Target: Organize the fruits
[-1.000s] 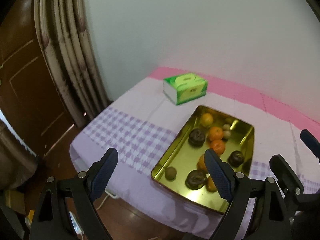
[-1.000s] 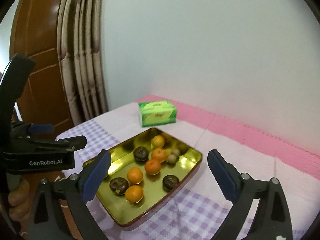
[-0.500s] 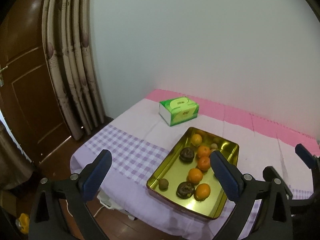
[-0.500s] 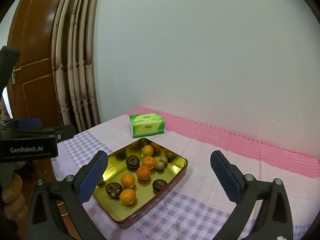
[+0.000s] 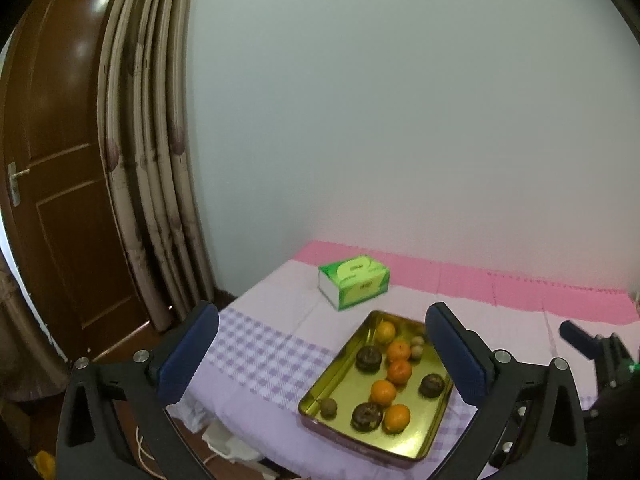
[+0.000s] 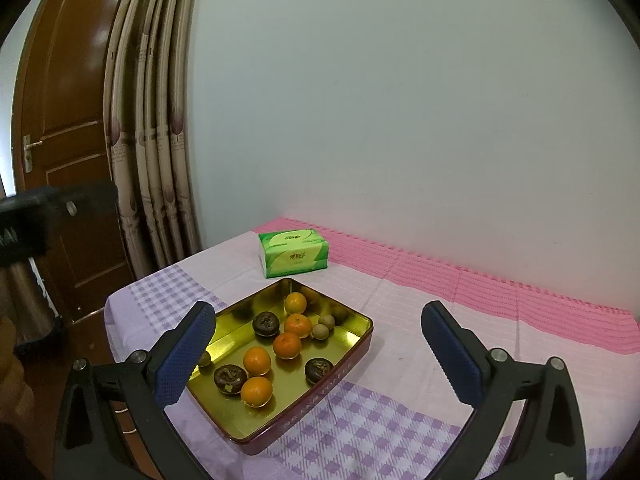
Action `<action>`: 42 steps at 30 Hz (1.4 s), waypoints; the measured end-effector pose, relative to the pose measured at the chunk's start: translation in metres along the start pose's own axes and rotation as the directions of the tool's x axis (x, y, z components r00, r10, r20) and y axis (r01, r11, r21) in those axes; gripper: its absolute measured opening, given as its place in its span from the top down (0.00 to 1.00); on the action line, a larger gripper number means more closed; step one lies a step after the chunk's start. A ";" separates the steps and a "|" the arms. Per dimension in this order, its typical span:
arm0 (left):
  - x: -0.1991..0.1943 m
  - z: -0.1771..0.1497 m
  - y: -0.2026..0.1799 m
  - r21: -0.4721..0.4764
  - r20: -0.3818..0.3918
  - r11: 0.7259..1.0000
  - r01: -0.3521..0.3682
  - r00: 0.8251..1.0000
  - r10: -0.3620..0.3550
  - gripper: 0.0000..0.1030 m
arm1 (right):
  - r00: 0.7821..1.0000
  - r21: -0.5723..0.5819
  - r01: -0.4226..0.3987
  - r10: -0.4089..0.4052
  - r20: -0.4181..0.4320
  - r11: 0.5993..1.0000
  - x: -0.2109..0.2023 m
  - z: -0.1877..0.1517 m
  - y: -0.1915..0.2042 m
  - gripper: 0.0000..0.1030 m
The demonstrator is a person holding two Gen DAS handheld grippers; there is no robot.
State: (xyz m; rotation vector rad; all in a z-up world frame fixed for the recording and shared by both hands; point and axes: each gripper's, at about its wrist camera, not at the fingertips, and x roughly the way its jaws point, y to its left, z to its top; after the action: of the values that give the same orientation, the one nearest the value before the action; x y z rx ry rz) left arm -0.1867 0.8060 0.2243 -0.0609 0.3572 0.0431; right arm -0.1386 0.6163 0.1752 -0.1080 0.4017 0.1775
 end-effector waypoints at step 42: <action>0.057 -0.027 -0.025 0.047 -0.219 0.999 0.015 0.976 -0.005 0.00 | 0.919 -0.002 0.245 -0.233 -0.317 0.969 0.049 -0.088 -0.166 0.01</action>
State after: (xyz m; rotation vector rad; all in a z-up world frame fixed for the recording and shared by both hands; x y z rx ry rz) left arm -0.1414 0.7811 0.1804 -0.0198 0.5785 0.0177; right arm -0.0958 0.4490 0.0867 -0.1482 0.7064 -0.0922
